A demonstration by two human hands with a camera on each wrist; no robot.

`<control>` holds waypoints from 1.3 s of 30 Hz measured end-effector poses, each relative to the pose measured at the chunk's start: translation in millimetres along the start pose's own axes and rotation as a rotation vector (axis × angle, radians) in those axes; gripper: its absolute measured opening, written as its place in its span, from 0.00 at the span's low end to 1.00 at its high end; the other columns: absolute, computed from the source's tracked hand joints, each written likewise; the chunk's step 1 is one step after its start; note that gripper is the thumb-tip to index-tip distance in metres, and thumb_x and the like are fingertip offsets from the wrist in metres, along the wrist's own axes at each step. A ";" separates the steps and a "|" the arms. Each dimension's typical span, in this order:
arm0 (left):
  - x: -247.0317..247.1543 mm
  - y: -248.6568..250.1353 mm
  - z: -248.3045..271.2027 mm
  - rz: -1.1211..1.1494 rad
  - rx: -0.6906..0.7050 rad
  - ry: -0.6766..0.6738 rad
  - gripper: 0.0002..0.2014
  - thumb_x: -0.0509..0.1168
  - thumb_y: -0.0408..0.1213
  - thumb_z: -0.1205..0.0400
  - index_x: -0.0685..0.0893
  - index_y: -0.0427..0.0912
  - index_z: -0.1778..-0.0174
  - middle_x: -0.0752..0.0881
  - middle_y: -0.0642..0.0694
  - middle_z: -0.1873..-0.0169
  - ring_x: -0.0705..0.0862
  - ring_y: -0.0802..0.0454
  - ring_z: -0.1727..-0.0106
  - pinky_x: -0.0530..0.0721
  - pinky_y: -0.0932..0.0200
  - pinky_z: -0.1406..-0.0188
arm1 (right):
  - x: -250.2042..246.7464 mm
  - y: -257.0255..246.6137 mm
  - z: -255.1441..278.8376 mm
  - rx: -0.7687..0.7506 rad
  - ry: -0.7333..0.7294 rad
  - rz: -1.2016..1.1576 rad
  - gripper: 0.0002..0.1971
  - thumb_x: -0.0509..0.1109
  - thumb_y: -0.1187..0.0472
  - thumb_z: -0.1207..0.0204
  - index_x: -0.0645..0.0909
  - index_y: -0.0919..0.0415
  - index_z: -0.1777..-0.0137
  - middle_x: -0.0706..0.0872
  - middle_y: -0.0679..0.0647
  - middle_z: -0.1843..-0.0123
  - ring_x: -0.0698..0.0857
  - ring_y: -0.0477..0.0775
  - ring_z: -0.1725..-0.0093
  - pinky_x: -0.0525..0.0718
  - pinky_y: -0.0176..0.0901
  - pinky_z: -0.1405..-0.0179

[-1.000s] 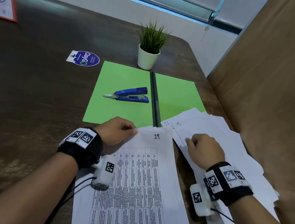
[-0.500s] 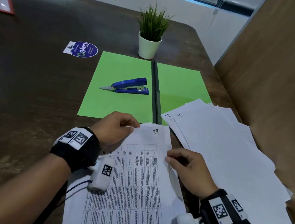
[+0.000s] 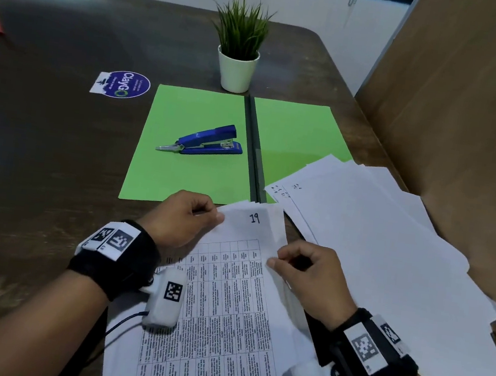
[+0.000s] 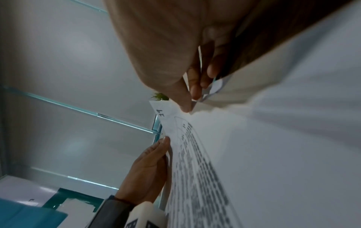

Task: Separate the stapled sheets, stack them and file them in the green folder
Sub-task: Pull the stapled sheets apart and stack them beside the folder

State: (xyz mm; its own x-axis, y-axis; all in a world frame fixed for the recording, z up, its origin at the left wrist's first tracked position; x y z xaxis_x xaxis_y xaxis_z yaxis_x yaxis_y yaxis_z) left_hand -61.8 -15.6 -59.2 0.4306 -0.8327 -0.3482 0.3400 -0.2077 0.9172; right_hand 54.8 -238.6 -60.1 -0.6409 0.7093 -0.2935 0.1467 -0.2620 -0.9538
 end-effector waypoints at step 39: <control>-13.5 7.7 -1.2 -0.125 -0.077 -0.130 0.03 0.74 0.37 0.19 0.93 0.49 0.56 0.94 0.52 0.56 0.91 0.48 0.51 0.87 0.44 0.39 | 13.5 -22.0 -3.0 -0.216 -0.124 -0.136 0.09 0.79 0.58 0.27 0.91 0.53 0.68 0.91 0.49 0.59 0.88 0.56 0.60 0.82 0.47 0.62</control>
State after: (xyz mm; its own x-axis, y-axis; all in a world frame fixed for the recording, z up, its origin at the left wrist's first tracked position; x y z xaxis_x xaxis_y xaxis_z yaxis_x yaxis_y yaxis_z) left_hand -64.0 -5.3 -47.7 0.2708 -0.8633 -0.4258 0.4495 -0.2777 0.8490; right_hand 45.1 -221.3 -43.3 -0.7512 0.6393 -0.1642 0.2017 -0.0145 -0.9793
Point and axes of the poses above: each hand's wrist, its own z-axis away from the middle knuckle, its own x-axis out of the palm, y = z × x, the point moved 5 cm from there along -z, towards the middle knuckle
